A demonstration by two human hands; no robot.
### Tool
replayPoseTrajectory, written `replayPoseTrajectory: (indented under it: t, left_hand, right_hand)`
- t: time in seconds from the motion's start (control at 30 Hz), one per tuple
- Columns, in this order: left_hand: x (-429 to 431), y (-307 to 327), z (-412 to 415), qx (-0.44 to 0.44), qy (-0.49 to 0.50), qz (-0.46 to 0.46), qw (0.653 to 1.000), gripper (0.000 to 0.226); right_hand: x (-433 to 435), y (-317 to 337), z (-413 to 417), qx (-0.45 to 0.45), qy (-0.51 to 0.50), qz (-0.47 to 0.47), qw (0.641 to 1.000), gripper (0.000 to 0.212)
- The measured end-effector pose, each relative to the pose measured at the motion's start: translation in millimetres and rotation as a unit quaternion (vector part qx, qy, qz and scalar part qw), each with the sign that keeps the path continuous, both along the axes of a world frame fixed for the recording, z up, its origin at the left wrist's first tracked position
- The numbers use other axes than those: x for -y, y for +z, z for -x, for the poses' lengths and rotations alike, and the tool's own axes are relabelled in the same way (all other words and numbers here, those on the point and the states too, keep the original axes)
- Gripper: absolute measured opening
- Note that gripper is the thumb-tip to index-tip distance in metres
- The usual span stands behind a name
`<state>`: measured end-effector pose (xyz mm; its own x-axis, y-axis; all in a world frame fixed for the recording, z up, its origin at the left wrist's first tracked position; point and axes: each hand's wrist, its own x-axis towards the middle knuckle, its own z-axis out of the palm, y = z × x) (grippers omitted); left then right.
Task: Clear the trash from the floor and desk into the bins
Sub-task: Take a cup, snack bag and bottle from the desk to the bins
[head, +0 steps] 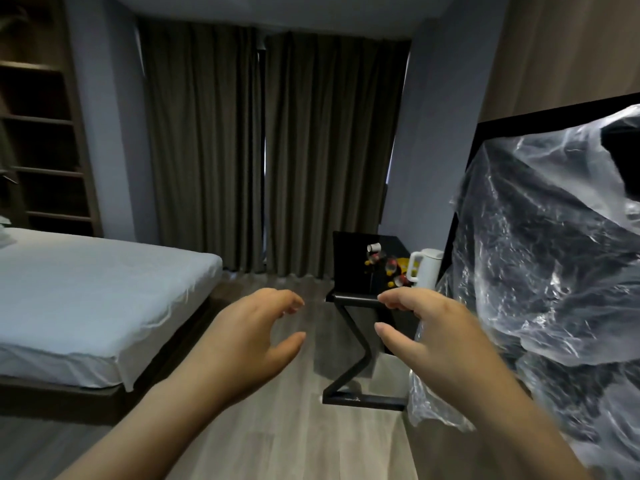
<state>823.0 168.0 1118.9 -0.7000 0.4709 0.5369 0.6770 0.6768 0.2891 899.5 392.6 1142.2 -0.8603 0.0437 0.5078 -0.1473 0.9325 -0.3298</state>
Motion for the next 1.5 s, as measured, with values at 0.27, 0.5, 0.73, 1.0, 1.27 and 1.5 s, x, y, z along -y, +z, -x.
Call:
replayPoseTrajectory:
  t: [0.27,0.5,0.73,1.0,1.27,1.5]
  left_hand:
    - [1,-7,117,0.004,-0.01,-0.008,1.0,0.039]
    - [21,-2,240,0.018,-0.031,-0.001,0.999,0.041]
    - [21,-9,339,0.038,-0.036,0.006,0.999,0.04]
    - [-21,-15,451,0.039,-0.026,0.016,0.999,0.041]
    - [-99,-8,564,0.039,-0.011,0.017,0.999,0.041]
    - [-147,-21,644,0.052,-0.02,0.023,0.998,0.04]
  right_hand:
    - [8,-6,115,0.002,0.004,-0.004,1.0,0.036]
    - [31,-1,232,0.009,-0.011,-0.009,1.0,0.037]
    - [34,-9,327,0.046,-0.022,-0.026,0.998,0.037]
    - [-13,-26,446,0.054,-0.022,-0.017,0.998,0.038]
    - [-95,-24,558,0.049,-0.021,0.0,0.999,0.039]
    - [-143,-35,634,0.068,-0.024,0.005,0.997,0.039]
